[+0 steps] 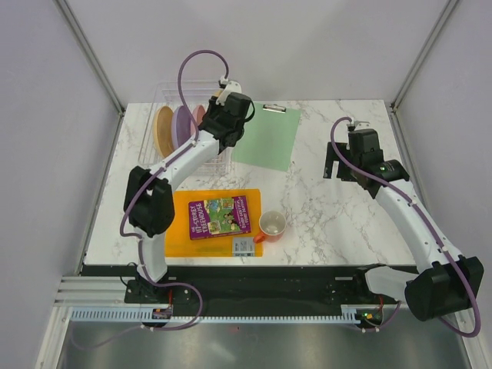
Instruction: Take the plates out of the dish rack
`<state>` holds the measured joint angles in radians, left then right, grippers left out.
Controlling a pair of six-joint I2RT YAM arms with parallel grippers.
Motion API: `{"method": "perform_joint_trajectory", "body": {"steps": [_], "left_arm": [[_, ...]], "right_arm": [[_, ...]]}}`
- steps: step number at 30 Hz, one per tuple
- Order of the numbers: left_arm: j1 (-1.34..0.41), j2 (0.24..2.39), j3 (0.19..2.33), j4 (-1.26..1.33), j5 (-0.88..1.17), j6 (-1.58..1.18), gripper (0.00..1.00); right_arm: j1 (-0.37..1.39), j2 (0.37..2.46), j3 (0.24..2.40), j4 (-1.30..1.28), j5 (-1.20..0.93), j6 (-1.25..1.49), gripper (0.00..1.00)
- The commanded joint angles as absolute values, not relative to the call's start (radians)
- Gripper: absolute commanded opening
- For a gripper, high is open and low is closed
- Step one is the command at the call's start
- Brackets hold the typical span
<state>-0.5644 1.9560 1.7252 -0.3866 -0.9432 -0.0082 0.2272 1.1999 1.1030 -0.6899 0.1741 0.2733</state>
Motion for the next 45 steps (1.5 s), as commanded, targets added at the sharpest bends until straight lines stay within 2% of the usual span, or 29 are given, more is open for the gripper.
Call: {"method": "perform_joint_trajectory", "body": {"steps": [1, 4, 8, 10, 11, 12, 14, 15, 21, 24, 27, 41, 42, 45], "left_arm": [[-0.597, 1.908, 1.809, -0.215, -1.117, 0.225, 0.02], [-0.614, 1.882, 1.807, -0.117, -1.15, 0.376, 0.02], [-0.635, 1.793, 1.793, -0.11, -1.14, 0.385, 0.02], [-0.659, 1.726, 1.799, -0.228, -1.042, 0.284, 0.02], [-0.666, 1.714, 1.857, -0.321, -0.993, 0.126, 0.02], [-0.667, 1.698, 1.888, -0.513, -0.859, 0.045, 0.02], [-0.667, 1.655, 1.904, -0.63, -0.694, -0.129, 0.02], [-0.666, 1.637, 1.884, -0.665, -0.537, -0.176, 0.02], [-0.65, 1.528, 1.646, -0.548, 0.022, -0.437, 0.02], [-0.652, 1.513, 1.545, -0.437, 0.191, -0.526, 0.02], [-0.652, 1.483, 1.445, -0.327, 0.256, -0.594, 0.02], [-0.647, 1.396, 1.302, -0.23, 0.275, -0.657, 0.02], [-0.646, 1.393, 1.296, -0.215, 0.282, -0.66, 0.02], [-0.641, 1.378, 1.255, -0.172, 0.314, -0.679, 0.02]], "right_arm": [[0.23, 1.203, 1.104, -0.666, 0.156, 0.272, 0.98], [0.23, 1.201, 1.109, -0.67, 0.15, 0.273, 0.98], [0.23, 1.186, 1.127, -0.669, 0.114, 0.268, 0.98], [0.232, 1.175, 1.138, -0.667, 0.083, 0.27, 0.98], [0.232, 1.17, 1.147, -0.664, 0.052, 0.275, 0.98], [0.232, 1.164, 1.15, -0.658, 0.031, 0.279, 0.98], [0.23, 1.154, 1.152, -0.632, -0.032, 0.297, 0.98], [0.23, 1.143, 1.151, -0.624, -0.058, 0.317, 0.98], [0.232, 1.074, 1.091, -0.468, -0.21, 0.42, 0.98], [0.23, 1.039, 1.043, -0.387, -0.253, 0.462, 0.98], [0.23, 1.016, 1.014, -0.335, -0.291, 0.5, 0.98], [0.232, 1.006, 0.933, -0.314, -0.267, 0.528, 0.98], [0.232, 1.008, 0.931, -0.313, -0.27, 0.522, 0.96], [0.23, 1.014, 0.923, -0.301, -0.302, 0.517, 0.76]]}}
